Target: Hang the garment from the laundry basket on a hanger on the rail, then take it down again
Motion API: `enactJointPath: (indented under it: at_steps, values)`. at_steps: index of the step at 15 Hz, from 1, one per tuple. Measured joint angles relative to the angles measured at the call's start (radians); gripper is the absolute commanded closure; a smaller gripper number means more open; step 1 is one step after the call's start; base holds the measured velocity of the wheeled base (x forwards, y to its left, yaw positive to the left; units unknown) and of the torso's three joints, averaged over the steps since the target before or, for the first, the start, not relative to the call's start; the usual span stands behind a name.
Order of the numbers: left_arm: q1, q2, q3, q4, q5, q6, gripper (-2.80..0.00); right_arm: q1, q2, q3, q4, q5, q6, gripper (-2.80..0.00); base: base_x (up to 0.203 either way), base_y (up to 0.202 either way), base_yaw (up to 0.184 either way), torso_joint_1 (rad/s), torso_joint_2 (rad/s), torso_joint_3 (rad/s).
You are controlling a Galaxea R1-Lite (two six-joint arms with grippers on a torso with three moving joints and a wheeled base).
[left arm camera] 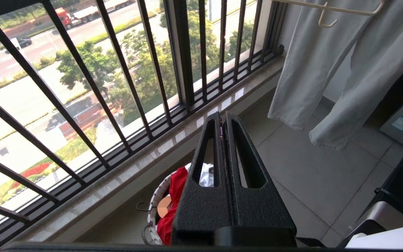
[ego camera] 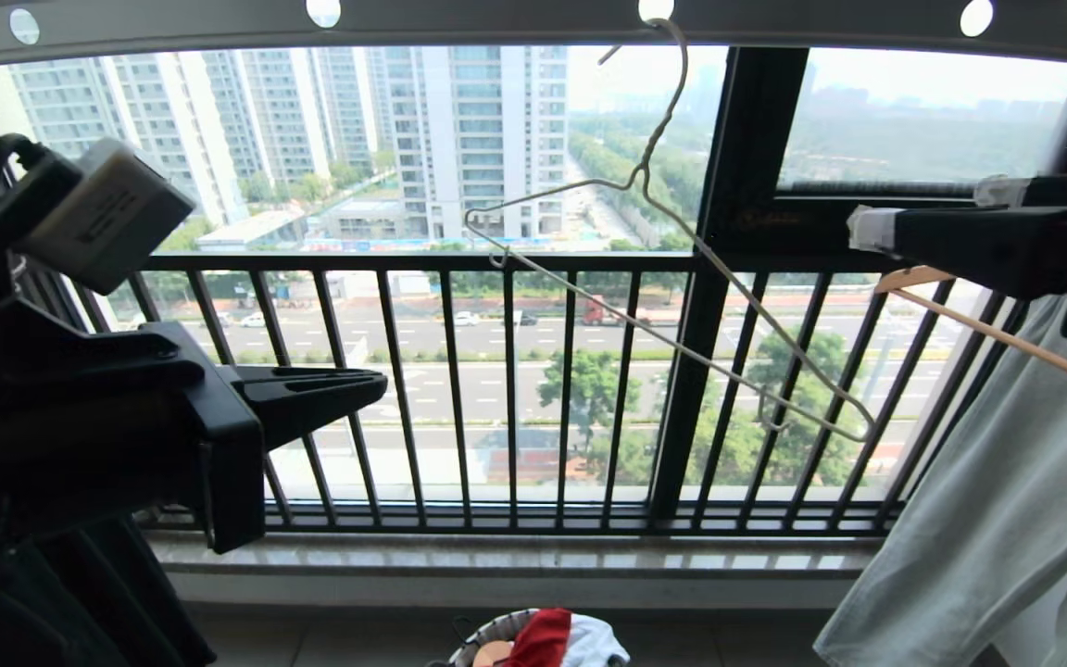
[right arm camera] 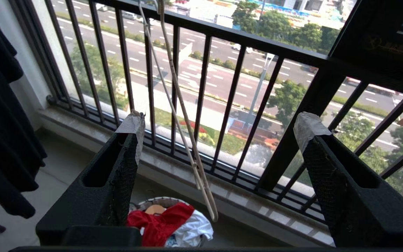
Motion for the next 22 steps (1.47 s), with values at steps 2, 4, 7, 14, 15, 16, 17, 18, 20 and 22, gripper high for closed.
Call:
enactJointPath:
  at_steps: [2, 4, 7, 14, 15, 16, 17, 18, 20, 22]
  values:
    - [0.000, 0.049, 0.013, -0.003, 0.001, -0.006, 0.00, 0.001, -0.131, 0.128, -0.018, 0.063, 0.000, 0.00, 0.000, 0.000, 0.000, 0.000, 0.00, 0.000]
    - [-0.001, 0.065, 0.019, -0.003, 0.001, -0.008, 0.00, 0.003, -0.242, 0.242, -0.065, 0.089, -0.003, 0.00, 0.000, 0.000, 0.000, 0.000, 0.00, 0.000]
    - [0.005, 0.062, 0.034, 0.004, 0.010, -0.010, 0.00, 0.004, -0.371, 0.309, -0.082, 0.095, -0.003, 0.00, 0.000, 0.000, 0.000, 0.000, 0.00, 0.000]
    - [0.091, -0.186, 0.370, -0.061, 0.052, -0.094, 0.00, -0.172, -0.520, 0.453, -0.029, 0.094, 0.009, 0.00, 0.000, 0.000, 0.000, 0.000, 0.00, 0.000]
    - [0.129, -0.243, 0.418, -0.074, 0.054, -0.102, 0.00, -0.216, -0.527, 0.472, -0.022, 0.094, 0.008, 0.00, 0.000, 0.000, 0.000, 0.000, 0.00, 0.000]
    - [0.174, -0.306, 0.458, -0.082, 0.054, -0.111, 0.00, -0.268, -0.533, 0.494, -0.021, 0.096, 0.005, 0.00, 0.000, 0.000, 0.000, 0.000, 0.00, 0.000]
    - [0.230, -0.374, 0.486, -0.086, 0.054, -0.122, 0.00, -0.324, -0.540, 0.519, -0.020, 0.097, 0.001, 0.00, 0.000, 0.000, 0.000, 0.000, 0.00, 0.000]
    - [0.282, -0.437, 0.504, -0.086, 0.055, -0.133, 0.00, -0.372, -0.553, 0.537, -0.020, 0.097, -0.001, 0.00, 0.000, 0.000, 0.000, 0.000, 0.00, 0.000]
    - [0.363, -0.574, 0.528, -0.085, 0.056, -0.154, 0.00, -0.459, -0.610, 0.567, -0.020, 0.099, -0.002, 0.00, 0.000, 0.000, 0.000, 0.000, 0.00, 0.000]
    - [0.425, -0.707, 0.555, -0.066, 0.061, -0.164, 0.00, -0.537, -0.681, 0.602, -0.015, 0.097, -0.004, 0.00, 0.000, 0.000, 0.000, 0.000, 0.00, 0.000]
